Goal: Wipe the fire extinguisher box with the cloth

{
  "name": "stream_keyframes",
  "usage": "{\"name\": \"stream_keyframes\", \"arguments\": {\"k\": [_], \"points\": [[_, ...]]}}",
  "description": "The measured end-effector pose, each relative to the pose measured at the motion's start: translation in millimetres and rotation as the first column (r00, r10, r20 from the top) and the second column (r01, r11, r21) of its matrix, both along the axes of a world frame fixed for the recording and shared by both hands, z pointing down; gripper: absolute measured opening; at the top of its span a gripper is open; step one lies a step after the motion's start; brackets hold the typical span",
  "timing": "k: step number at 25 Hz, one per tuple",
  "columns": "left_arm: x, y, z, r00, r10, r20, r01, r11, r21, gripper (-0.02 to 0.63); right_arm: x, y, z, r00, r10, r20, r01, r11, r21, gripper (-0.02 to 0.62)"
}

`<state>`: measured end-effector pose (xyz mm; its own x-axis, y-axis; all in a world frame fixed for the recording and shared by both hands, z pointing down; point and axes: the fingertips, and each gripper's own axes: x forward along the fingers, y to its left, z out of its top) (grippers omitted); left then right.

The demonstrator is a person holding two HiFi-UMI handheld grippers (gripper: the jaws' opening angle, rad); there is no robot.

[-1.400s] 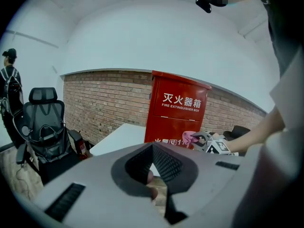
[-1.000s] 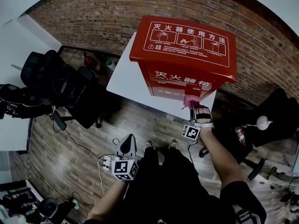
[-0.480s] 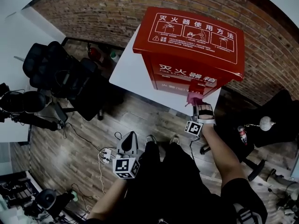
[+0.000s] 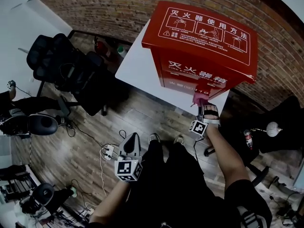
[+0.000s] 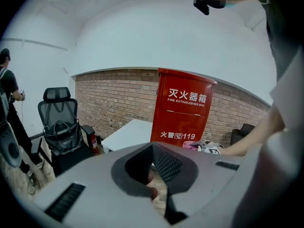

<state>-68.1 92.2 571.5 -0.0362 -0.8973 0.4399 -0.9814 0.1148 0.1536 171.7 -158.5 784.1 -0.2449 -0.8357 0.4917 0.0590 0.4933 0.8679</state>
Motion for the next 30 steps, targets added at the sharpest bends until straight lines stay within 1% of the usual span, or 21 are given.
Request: {"name": "stream_keyframes", "arguments": {"k": [5, 11, 18, 24, 30], "points": [[-0.9, 6.2, -0.6, 1.0, -0.024, 0.007, 0.024, 1.0, -0.001, 0.034, 0.7, 1.4, 19.0, 1.0, 0.021, -0.006, -0.021, 0.998, -0.055, 0.103], [-0.6, 18.0, 4.2, 0.998, -0.059, 0.008, 0.059, 0.998, -0.003, 0.034, -1.8, 2.8, 39.2, 1.0, 0.016, -0.019, -0.018, 0.996, -0.089, 0.103], [4.6, 33.9, 12.5, 0.995, -0.095, 0.002, 0.095, 0.995, -0.007, 0.034, -0.8, 2.4, 67.2, 0.998, 0.017, -0.063, -0.025, 0.991, -0.13, 0.103], [8.8, 44.8, 14.3, 0.995, -0.104, 0.007, 0.104, 0.994, -0.015, 0.034, -0.2, 2.7, 86.0, 0.996, 0.012, -0.089, -0.028, 0.985, -0.172, 0.103], [9.7, 54.5, 16.8, 0.994, -0.109, 0.019, 0.11, 0.994, -0.028, 0.034, 3.0, 2.5, 92.0, 0.996, 0.013, -0.088, -0.029, 0.984, -0.174, 0.103]]}}
